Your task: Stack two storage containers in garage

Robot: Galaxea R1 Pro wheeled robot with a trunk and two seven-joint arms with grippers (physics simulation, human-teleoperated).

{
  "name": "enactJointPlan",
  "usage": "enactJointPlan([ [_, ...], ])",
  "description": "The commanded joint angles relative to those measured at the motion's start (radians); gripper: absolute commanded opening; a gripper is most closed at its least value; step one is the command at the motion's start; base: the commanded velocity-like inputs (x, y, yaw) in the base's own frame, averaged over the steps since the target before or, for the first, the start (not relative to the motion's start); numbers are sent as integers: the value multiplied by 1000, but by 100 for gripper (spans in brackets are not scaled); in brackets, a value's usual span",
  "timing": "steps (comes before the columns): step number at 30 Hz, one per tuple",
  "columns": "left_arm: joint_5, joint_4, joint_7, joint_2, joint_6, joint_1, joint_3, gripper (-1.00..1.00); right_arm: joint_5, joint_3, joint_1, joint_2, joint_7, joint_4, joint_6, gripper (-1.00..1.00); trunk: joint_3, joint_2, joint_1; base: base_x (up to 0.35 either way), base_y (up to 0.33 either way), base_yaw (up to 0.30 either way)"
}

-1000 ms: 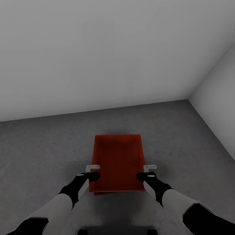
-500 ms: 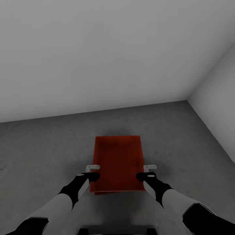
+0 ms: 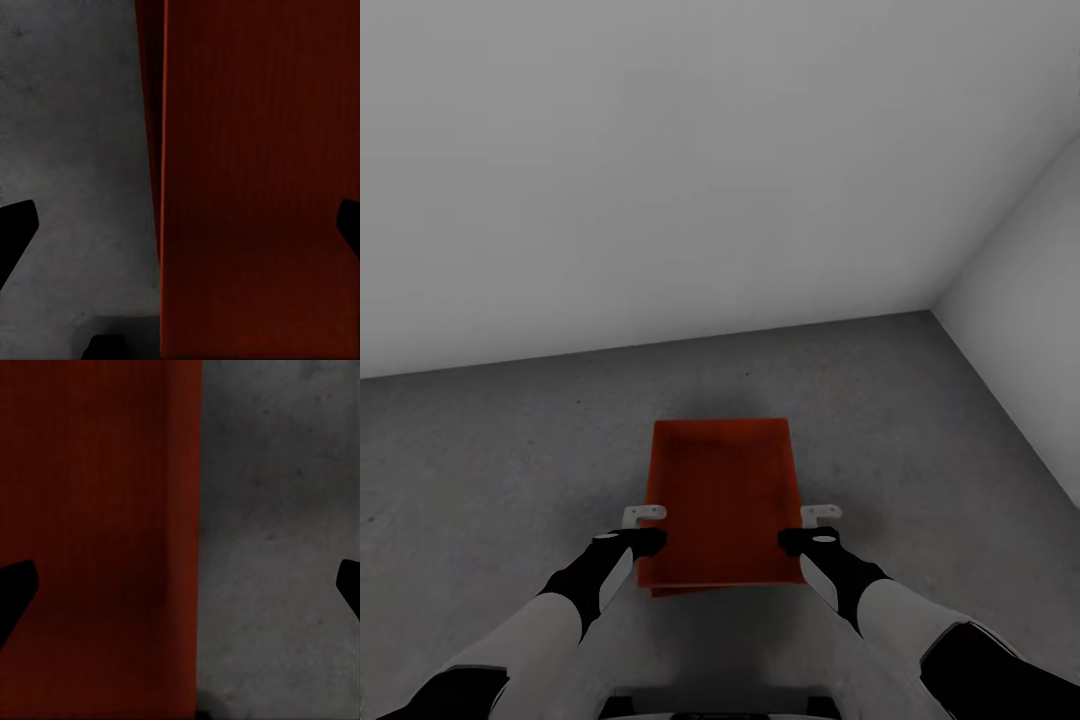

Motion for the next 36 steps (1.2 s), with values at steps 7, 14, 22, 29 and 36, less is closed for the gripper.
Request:
enactJointPlan([
  [7,6,-2,4,0,6,0,-1,100,-5,10,0,0,-8,-2,8,100,22,49,-27,0,0,0],
  [14,6,-2,4,0,6,0,0,100,-5,9,0,2,-8,-2,8,100,43,98,-54,0,0,0],
  [22,6,-2,4,0,7,0,1,100,-6,8,0,1,-8,-2,8,100,69,154,-84,0,0,0],
  [29,6,-2,4,0,7,0,1,100,-7,8,0,2,-8,-2,8,100,90,203,-111,0,0,0],
  [36,7,-1,4,0,7,0,1,100,-7,8,0,2,-8,1,8,100,112,252,-138,0,0,0],
])
